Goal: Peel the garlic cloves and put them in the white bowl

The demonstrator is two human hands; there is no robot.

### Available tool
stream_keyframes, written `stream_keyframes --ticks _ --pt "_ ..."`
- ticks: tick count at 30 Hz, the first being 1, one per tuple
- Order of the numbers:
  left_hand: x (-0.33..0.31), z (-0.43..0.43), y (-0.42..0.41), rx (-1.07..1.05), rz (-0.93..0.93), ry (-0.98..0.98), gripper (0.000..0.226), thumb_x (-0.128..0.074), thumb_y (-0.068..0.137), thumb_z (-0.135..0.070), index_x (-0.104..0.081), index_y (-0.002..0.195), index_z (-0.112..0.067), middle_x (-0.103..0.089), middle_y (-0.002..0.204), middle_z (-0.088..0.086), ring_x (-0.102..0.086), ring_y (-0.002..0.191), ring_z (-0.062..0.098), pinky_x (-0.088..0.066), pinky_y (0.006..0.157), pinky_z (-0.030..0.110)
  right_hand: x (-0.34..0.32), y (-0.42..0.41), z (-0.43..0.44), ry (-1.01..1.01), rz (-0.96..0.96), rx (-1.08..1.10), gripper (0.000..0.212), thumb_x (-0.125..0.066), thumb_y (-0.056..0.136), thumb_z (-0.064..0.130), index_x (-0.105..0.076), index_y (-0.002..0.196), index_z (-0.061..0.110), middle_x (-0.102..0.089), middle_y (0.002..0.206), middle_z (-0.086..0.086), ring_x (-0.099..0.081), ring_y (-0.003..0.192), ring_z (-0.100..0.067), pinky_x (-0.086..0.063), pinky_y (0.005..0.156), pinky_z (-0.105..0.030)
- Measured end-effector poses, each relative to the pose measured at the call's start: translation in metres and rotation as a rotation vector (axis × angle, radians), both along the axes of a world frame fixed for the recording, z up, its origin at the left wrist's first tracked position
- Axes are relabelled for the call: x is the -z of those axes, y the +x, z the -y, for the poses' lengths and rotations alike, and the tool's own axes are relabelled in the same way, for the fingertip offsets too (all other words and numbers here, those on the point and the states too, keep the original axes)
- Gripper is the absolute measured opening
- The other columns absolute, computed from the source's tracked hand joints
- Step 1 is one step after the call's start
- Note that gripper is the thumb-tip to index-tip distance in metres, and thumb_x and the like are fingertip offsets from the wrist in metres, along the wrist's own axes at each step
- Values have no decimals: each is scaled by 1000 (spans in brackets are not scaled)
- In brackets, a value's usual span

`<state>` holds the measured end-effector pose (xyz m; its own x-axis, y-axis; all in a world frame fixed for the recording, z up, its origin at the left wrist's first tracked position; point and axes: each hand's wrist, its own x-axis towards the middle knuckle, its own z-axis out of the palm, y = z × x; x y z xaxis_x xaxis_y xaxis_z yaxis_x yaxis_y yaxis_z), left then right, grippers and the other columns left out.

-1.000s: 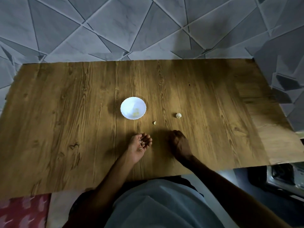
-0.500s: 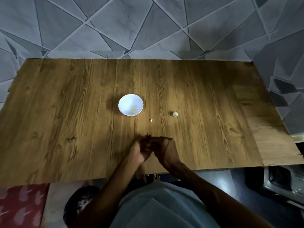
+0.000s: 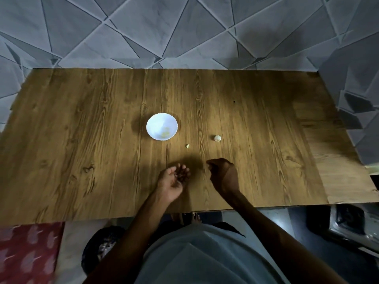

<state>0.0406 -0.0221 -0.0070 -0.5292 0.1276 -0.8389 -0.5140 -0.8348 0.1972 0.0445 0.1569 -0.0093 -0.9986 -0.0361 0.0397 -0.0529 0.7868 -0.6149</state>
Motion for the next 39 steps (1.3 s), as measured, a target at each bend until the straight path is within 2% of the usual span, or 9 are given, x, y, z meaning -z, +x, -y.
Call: stream_keyframes --ticks 3,7,11,15,21,27,32,35,39 --pt "2 10 -4 -12 7 16 29 -37 101 -15 -57 82 -7 -64 71 11 -60 76 23 -52 71 34 26 1 -17 197 49 -9 30 -57 85 -11 -68 109 3 -63 110 -13 -62 90 -27 -49 67 -27" --pt "3 20 -5 -21 11 20 30 -35 101 -16 -57 82 -8 -66 68 10 -60 76 23 -57 58 30 33 14 -7 195 13 -104 27 -44 93 3 -65 109 -2 -57 112 -17 -54 88 -32 -48 63 -34" --pt "7 25 -5 -31 17 18 30 -35 101 -16 -56 82 -7 -67 66 10 -60 76 23 -58 57 30 47 22 1 209 112 -158 30 -51 95 6 -60 123 7 -52 129 -13 -48 114 -31 -43 95 -38" --pt "9 24 -3 -23 31 11 29 -37 101 -15 -57 82 -7 -66 68 11 -61 76 23 -51 69 35 41 21 4 178 39 -206 16 -59 94 14 -68 105 5 -57 114 -11 -56 87 -25 -47 66 -27" --pt "7 18 0 -7 32 6 29 -38 101 -16 -58 82 -7 -67 68 11 -61 76 23 -55 65 35 27 6 20 195 50 -54 15 -59 97 16 -66 89 4 -64 89 -10 -59 69 -21 -48 54 -32" --pt "7 18 1 -17 16 7 29 -38 101 -17 -58 82 -8 -66 69 10 -61 76 23 -58 61 30 23 -13 26 308 132 -7 17 -57 94 10 -65 80 8 -65 81 -8 -55 60 -17 -37 53 -26" --pt "6 16 0 -29 13 -19 29 -38 101 -16 -58 82 -7 -66 68 10 -59 77 23 -50 73 34 27 -11 32 343 146 -52 4 -62 87 0 -66 86 3 -66 85 -14 -59 65 -24 -40 53 -28" --pt "7 14 -2 -11 13 -61 30 -38 101 -15 -59 82 -7 -66 68 10 -60 78 24 -49 74 35 22 -13 30 260 226 -42 3 -62 87 4 -65 89 2 -66 86 -11 -56 66 -20 -41 55 -29" --pt "6 7 -6 9 -4 -86 33 -43 98 -10 -64 73 -5 -66 70 11 -66 64 21 -50 70 32 -4 -16 41 -53 358 -114 10 -66 88 11 -69 80 6 -69 76 -3 -64 62 -13 -55 55 -29"
